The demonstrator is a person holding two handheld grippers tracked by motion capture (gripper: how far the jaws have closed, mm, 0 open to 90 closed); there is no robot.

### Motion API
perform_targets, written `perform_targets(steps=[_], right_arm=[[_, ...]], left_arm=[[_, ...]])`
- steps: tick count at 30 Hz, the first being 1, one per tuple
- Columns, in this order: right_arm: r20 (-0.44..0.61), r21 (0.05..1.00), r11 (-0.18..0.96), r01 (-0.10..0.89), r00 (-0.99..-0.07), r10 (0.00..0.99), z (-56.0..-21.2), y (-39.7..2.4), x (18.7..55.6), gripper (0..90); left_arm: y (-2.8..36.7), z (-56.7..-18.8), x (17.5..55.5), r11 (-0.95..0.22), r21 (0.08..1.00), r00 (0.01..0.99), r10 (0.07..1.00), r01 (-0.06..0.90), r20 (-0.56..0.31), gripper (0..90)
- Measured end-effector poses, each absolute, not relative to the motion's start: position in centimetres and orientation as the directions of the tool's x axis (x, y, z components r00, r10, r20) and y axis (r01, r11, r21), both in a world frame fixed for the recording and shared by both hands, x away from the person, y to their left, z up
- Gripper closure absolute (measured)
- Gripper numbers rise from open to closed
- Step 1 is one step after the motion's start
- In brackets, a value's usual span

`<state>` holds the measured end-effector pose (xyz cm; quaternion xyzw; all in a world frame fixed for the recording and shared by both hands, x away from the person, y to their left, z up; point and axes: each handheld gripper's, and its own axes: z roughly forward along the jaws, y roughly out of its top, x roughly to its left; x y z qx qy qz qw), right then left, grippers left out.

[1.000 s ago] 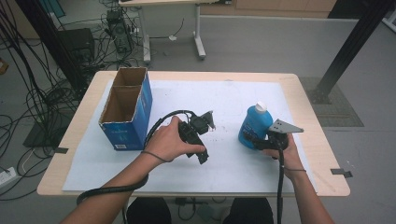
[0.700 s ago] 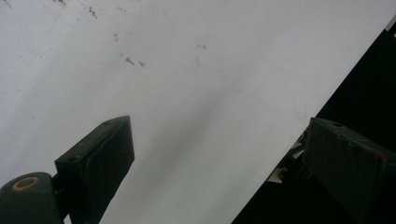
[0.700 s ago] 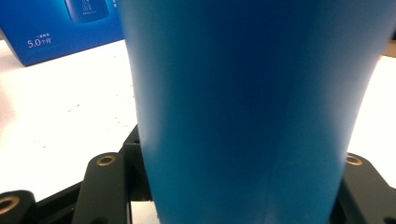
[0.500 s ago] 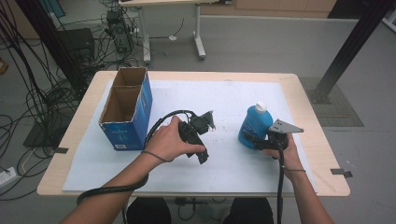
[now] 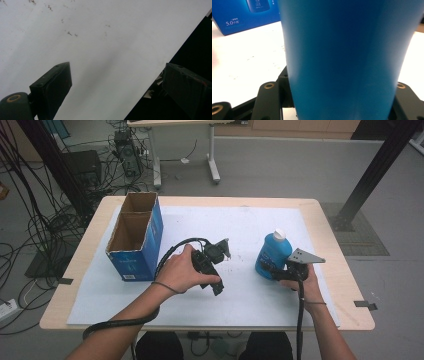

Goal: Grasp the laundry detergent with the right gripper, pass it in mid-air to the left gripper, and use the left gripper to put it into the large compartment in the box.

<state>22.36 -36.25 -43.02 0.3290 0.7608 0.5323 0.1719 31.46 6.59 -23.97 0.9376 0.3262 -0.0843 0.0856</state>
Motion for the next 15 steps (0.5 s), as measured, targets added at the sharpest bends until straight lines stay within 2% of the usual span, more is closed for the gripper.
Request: perform_targets(steps=[15], right_arm=[[0.089, 0.922, 0.222, 0.319, -0.729, 0.679, -42.92, -36.31, 22.49, 41.5]], left_arm=[[6.62, -23.87, 31.43, -0.772, 0.106, 0.772, 0.599, 0.627, -0.212, 9.3]])
